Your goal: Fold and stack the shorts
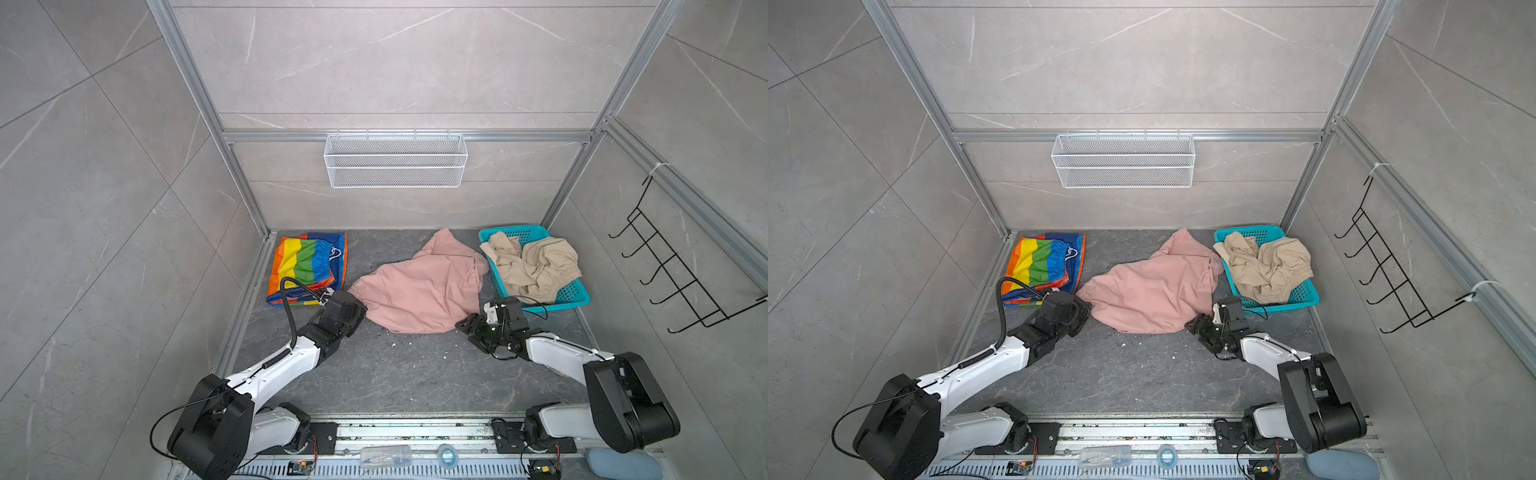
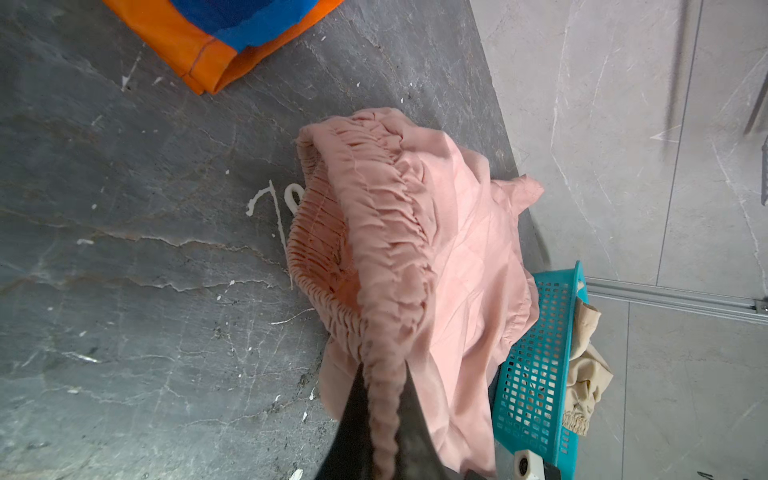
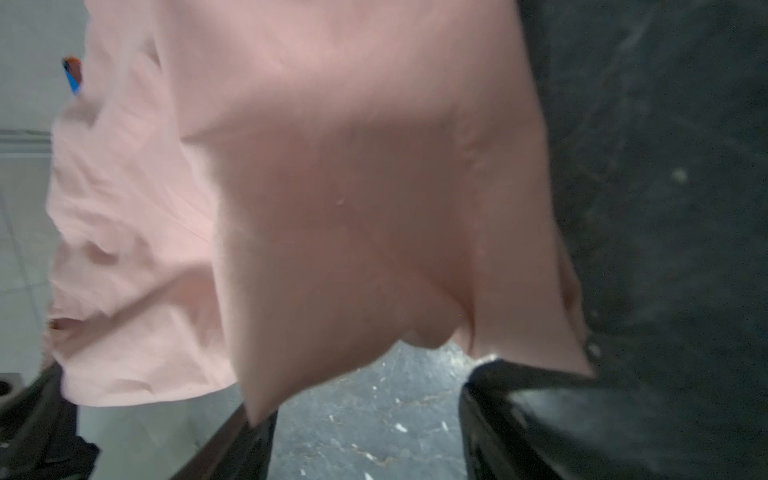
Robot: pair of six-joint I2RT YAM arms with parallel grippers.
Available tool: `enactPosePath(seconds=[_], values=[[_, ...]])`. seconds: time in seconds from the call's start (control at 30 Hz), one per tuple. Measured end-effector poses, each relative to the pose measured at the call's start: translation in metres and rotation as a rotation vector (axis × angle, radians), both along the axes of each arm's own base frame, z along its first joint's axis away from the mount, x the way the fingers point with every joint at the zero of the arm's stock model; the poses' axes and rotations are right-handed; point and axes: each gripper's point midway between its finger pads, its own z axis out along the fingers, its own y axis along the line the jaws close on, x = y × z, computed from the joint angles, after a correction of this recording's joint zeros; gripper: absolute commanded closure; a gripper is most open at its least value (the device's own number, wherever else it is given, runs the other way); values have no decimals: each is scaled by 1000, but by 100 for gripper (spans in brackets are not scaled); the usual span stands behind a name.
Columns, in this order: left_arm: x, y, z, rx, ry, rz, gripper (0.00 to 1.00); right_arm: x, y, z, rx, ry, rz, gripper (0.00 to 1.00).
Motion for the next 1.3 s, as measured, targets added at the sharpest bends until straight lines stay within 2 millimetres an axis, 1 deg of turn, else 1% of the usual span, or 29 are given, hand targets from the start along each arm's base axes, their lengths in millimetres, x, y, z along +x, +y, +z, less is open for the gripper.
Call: enactPosePath(seconds=[0.13, 0.23, 0.3, 0.4, 0.5, 0.53, 0.6, 0.77, 0.93, 1.1, 1.3], values=[[6, 5, 8, -12, -17, 13, 100, -1, 0, 13, 56, -25, -54, 16], [9, 13, 13, -26, -24, 28, 100, 5, 1, 22, 96, -39, -97, 14], [11, 19, 17, -36, -33, 42, 100, 10, 2, 24, 126, -40, -126, 13], [13, 23, 23, -48, -44, 45, 100, 16, 3, 19, 175, -24, -174, 13], [13, 26, 26, -53, -51, 46, 100, 12, 2, 4, 211, 26, -223, 13], [13, 25, 26, -56, -50, 42, 100, 12, 3, 4, 227, 24, -231, 14], [13, 25, 26, -60, -48, 36, 100, 14, 2, 5, 245, 21, -251, 15], [13, 23, 25, -68, -44, 21, 100, 10, -1, 1, 261, 28, -283, 21], [14, 24, 25, -71, -45, 22, 100, 2, -6, -1, 251, 31, -308, 27], [15, 26, 25, -77, -43, 20, 100, -5, -12, -4, 215, 49, -324, 34], [16, 28, 25, -79, -42, 20, 100, -21, -23, -10, 127, 73, -323, 42]])
